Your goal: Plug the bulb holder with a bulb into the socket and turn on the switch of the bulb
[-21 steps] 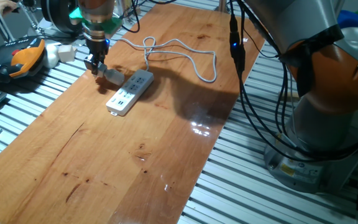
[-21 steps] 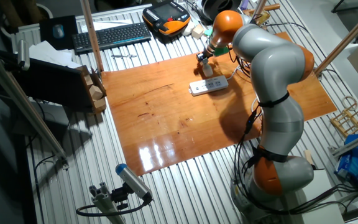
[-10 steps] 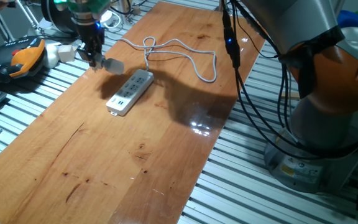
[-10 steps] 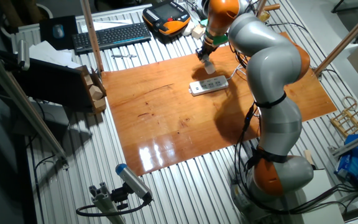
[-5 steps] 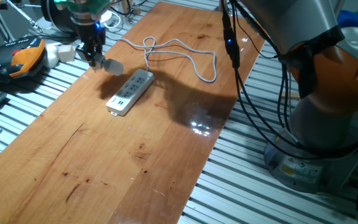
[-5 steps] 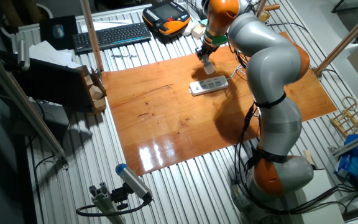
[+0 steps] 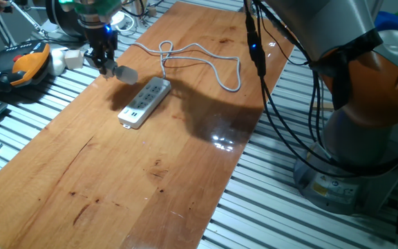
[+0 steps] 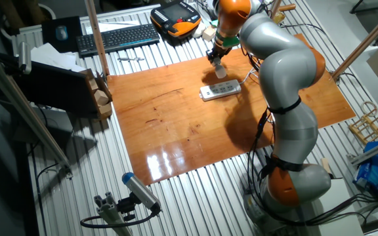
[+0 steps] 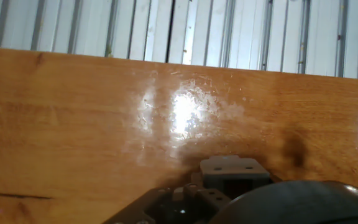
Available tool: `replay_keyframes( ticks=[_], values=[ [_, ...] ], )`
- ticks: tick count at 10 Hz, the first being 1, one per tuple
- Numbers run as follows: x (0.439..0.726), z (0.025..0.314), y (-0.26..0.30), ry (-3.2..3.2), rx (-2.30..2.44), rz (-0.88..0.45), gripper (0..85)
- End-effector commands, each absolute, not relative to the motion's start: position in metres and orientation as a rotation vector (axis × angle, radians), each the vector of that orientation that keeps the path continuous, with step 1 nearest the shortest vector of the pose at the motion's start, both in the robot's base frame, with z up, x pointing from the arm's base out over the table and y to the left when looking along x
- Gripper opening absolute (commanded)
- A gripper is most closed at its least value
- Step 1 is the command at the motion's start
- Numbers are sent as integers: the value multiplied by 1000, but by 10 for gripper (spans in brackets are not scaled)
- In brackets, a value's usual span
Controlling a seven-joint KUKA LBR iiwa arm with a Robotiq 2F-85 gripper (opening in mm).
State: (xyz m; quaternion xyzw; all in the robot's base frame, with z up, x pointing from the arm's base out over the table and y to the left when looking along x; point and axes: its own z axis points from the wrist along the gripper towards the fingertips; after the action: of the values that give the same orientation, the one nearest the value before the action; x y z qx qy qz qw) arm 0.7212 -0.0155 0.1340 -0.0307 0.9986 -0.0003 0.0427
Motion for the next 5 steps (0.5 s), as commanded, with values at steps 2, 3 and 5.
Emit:
replay_keyframes(
  ticks=[2,3,5],
  values=[
    [703,137,-21,3061,-119,-21,0],
    [697,138,-25,3067,-121,-6,0],
    [684,145,-29,3079,-131,-4,0]
  ],
)
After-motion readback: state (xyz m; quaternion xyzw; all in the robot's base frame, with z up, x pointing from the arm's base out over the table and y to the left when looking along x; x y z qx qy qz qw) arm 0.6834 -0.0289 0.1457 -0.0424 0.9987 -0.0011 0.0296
